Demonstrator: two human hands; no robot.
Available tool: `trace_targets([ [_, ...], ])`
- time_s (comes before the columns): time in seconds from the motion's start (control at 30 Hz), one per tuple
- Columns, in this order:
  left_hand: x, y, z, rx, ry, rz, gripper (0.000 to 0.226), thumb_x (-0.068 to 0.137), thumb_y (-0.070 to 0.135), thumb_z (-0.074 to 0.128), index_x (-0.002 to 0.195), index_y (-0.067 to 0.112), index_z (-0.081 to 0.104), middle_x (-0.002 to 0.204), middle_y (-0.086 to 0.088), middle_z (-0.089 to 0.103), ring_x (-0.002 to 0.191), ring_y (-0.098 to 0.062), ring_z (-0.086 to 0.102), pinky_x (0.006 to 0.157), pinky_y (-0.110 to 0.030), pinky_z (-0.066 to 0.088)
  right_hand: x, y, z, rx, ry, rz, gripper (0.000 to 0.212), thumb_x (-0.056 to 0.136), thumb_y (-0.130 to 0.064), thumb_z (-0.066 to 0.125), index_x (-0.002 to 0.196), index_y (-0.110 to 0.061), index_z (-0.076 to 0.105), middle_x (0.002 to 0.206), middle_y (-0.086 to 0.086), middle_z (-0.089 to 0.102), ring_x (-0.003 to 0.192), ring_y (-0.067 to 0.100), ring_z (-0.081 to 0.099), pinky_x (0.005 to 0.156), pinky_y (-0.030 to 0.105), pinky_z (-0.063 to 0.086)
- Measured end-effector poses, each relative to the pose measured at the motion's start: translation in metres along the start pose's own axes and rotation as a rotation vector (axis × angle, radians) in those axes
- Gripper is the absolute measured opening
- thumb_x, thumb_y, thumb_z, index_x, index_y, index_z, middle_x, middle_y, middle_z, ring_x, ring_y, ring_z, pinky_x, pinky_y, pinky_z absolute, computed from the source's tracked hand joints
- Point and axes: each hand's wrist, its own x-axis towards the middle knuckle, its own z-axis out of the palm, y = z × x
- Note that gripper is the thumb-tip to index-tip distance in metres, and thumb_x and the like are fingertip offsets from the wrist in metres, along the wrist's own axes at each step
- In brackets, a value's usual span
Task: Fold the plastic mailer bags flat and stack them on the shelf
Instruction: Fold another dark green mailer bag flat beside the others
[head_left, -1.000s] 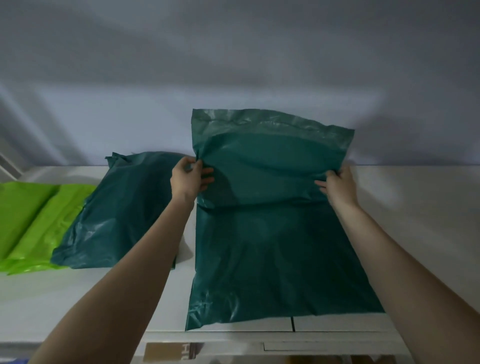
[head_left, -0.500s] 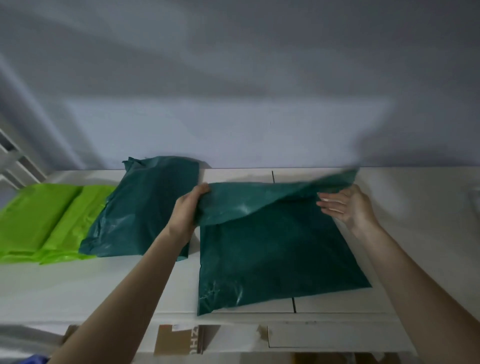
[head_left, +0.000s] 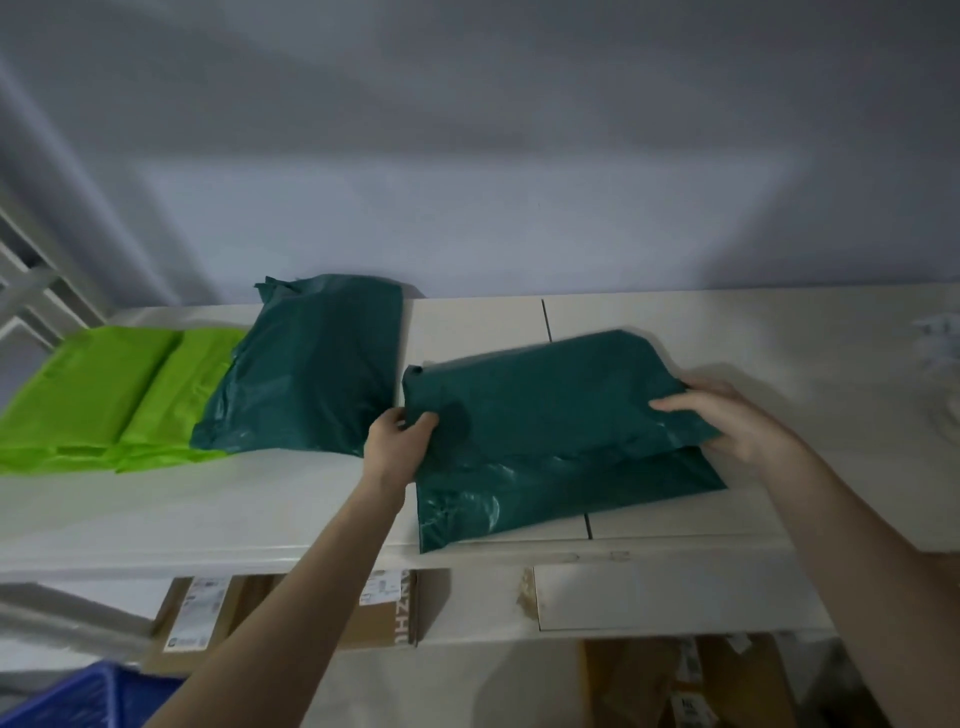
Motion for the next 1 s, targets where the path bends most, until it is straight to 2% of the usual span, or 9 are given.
trace_targets([
  [0.07, -0.008, -0.005, -0.002, 0.069, 0.008, 0.021, 0.021, 0.09, 0.024, 0.053, 0.101, 0.009, 0.061, 0.097, -0.011, 0.065, 0.091, -0.03, 0.063, 0.072, -0.041, 0.057, -0.005, 0.008, 0.004, -0.058, 0.079, -0.014, 0.033, 0.076, -0.007, 0.073, 0.108, -0.004, 0.065, 0.096, 0.012, 0.071, 0.086, 0.026, 0.067, 0.075, 0.03, 0.052],
  [0.17, -0.021, -0.01, -0.001, 0.134, -0.007, 0.046, 0.023, 0.093, 0.025, 0.046, 0.106, 0.009, 0.057, 0.097, -0.009, 0.061, 0.091, -0.029, 0.06, 0.06, -0.034, 0.055, -0.013, 0.018, 0.015, -0.056, 0.128, -0.027, 0.019, 0.082, -0.006, 0.068, 0.101, -0.004, 0.065, 0.093, 0.013, 0.069, 0.082, 0.025, 0.065, 0.079, 0.035, 0.053],
  [0.33, -0.027, -0.018, 0.004, 0.11, -0.008, 0.077, 0.021, 0.095, 0.025, 0.041, 0.1, 0.011, 0.056, 0.092, -0.006, 0.059, 0.092, -0.029, 0.057, 0.088, -0.049, 0.051, -0.024, 0.028, 0.024, -0.034, 0.262, -0.042, 0.018, 0.09, -0.01, 0.058, 0.103, 0.003, 0.062, 0.083, 0.012, 0.064, 0.077, 0.027, 0.062, 0.077, 0.039, 0.053],
  [0.47, -0.022, -0.005, 0.007, -0.007, -0.071, 0.072, 0.035, 0.099, 0.029, 0.039, 0.123, 0.007, 0.051, 0.113, -0.008, 0.057, 0.107, -0.028, 0.055, 0.1, -0.044, 0.044, -0.041, 0.026, 0.028, 0.003, 0.3, -0.06, 0.011, 0.093, -0.01, 0.054, 0.091, -0.003, 0.062, 0.075, 0.006, 0.061, 0.066, 0.018, 0.059, 0.051, 0.019, 0.052],
  [0.5, -0.019, -0.001, 0.007, -0.009, -0.073, 0.079, 0.038, 0.099, 0.03, 0.039, 0.126, 0.006, 0.051, 0.117, -0.009, 0.057, 0.11, -0.029, 0.054, 0.101, -0.043, 0.043, -0.045, 0.025, 0.028, -0.007, 0.298, -0.077, 0.011, 0.092, -0.012, 0.054, 0.091, -0.005, 0.062, 0.076, 0.006, 0.062, 0.066, 0.017, 0.059, 0.051, 0.019, 0.052],
  [0.67, -0.005, -0.001, -0.005, -0.019, -0.099, 0.046, 0.041, 0.099, 0.03, 0.04, 0.123, 0.001, 0.055, 0.114, -0.013, 0.059, 0.108, -0.03, 0.056, 0.101, -0.043, 0.044, -0.056, 0.037, 0.025, 0.003, 0.296, -0.116, 0.013, 0.092, -0.015, 0.055, 0.099, -0.007, 0.062, 0.095, 0.011, 0.065, 0.085, 0.025, 0.063, 0.081, 0.037, 0.053],
  [0.77, -0.003, -0.008, -0.012, -0.02, -0.129, 0.068, 0.035, 0.099, 0.029, 0.039, 0.117, 0.004, 0.057, 0.112, -0.013, 0.06, 0.107, -0.029, 0.058, 0.1, -0.043, 0.045, -0.058, 0.042, 0.027, 0.036, 0.321, -0.113, 0.017, 0.092, -0.014, 0.055, 0.104, -0.004, 0.062, 0.101, 0.013, 0.064, 0.09, 0.028, 0.062, 0.082, 0.037, 0.052],
  [0.9, -0.002, -0.015, -0.018, 0.014, -0.131, 0.096, 0.03, 0.1, 0.027, 0.035, 0.112, 0.008, 0.055, 0.109, -0.01, 0.058, 0.108, -0.029, 0.056, 0.102, -0.043, 0.044, -0.058, 0.051, 0.032, -0.044, 0.341, -0.121, 0.012, 0.088, -0.018, 0.057, 0.088, -0.009, 0.065, 0.098, 0.014, 0.068, 0.093, 0.031, 0.065, 0.091, 0.042, 0.051],
  [1.0, -0.004, -0.023, -0.02, 0.1, -0.121, 0.147, 0.033, 0.101, 0.027, 0.035, 0.113, 0.005, 0.055, 0.104, -0.007, 0.056, 0.1, -0.024, 0.054, 0.096, -0.035, 0.044, -0.061, 0.061, 0.037, -0.162, 0.399, -0.164, 0.017, 0.09, -0.019, 0.056, 0.087, -0.006, 0.066, 0.097, 0.018, 0.069, 0.093, 0.033, 0.063, 0.085, 0.036, 0.048],
])
